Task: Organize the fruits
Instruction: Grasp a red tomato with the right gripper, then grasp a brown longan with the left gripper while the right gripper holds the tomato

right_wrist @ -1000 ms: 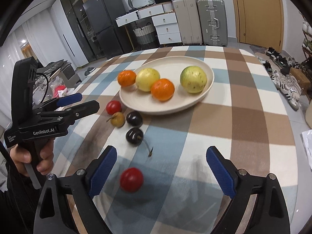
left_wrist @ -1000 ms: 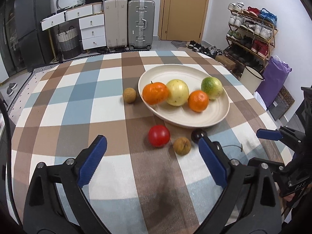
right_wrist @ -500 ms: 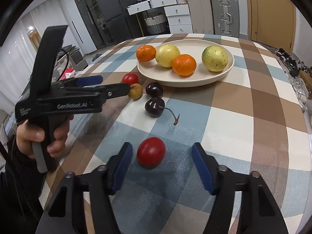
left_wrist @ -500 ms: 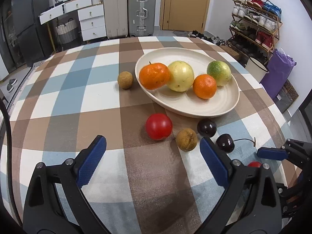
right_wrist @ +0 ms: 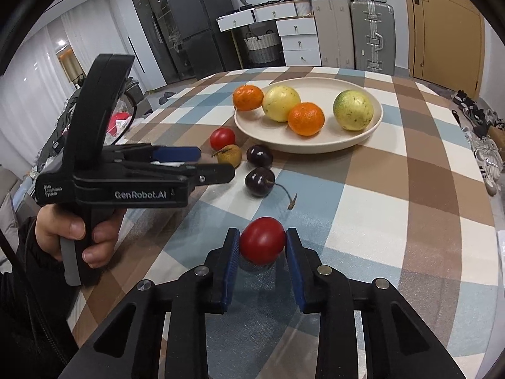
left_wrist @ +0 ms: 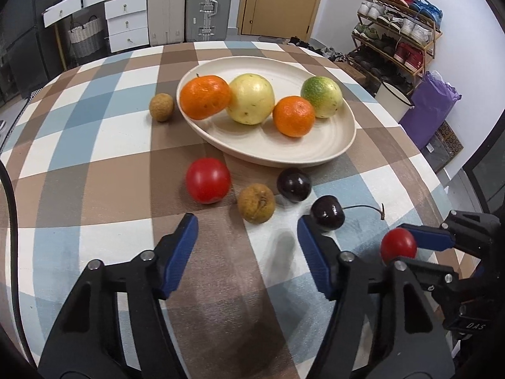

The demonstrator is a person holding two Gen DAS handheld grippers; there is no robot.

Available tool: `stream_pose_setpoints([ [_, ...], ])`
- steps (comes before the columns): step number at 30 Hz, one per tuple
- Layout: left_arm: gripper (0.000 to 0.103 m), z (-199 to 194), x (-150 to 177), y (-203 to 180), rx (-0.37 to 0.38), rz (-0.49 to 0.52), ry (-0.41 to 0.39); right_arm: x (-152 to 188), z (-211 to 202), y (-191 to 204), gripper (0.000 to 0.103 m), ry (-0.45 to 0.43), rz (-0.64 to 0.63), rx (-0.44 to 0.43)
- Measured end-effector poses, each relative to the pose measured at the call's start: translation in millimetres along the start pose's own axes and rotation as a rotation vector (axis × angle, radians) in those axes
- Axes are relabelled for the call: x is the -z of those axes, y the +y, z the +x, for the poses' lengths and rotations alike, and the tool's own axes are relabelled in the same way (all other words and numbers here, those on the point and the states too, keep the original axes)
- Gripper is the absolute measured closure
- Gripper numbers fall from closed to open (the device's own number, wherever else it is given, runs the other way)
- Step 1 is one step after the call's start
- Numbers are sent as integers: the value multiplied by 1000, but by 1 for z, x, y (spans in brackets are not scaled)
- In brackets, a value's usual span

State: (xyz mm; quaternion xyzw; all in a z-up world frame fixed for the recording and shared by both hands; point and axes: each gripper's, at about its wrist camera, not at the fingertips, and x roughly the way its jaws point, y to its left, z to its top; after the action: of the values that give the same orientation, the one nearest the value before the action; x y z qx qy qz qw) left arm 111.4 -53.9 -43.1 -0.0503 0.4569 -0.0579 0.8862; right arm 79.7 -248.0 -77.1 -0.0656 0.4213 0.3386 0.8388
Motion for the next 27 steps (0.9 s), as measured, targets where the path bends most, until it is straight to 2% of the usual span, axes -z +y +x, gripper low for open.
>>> stream_pose_setpoints([
  [2, 42, 3, -2, -4, -6, 13, -2, -2, -1, -2, 74, -5, 0, 8],
  [5, 53, 5, -5, -8, -12, 22, -3, -4, -2, -5, 74, -6, 1, 17],
  [9, 81, 8, -8, -10, -25, 35, -6, -7, -2, -7, 74, -10, -2, 24],
  [18, 81, 0, -4, -9, 2, 50, -33, -11, -2, -9, 74, -23, -2, 20],
  [27, 81, -17, -21, 0, 16, 27, -96, -35, 7, -17, 74, -59, 8, 21],
])
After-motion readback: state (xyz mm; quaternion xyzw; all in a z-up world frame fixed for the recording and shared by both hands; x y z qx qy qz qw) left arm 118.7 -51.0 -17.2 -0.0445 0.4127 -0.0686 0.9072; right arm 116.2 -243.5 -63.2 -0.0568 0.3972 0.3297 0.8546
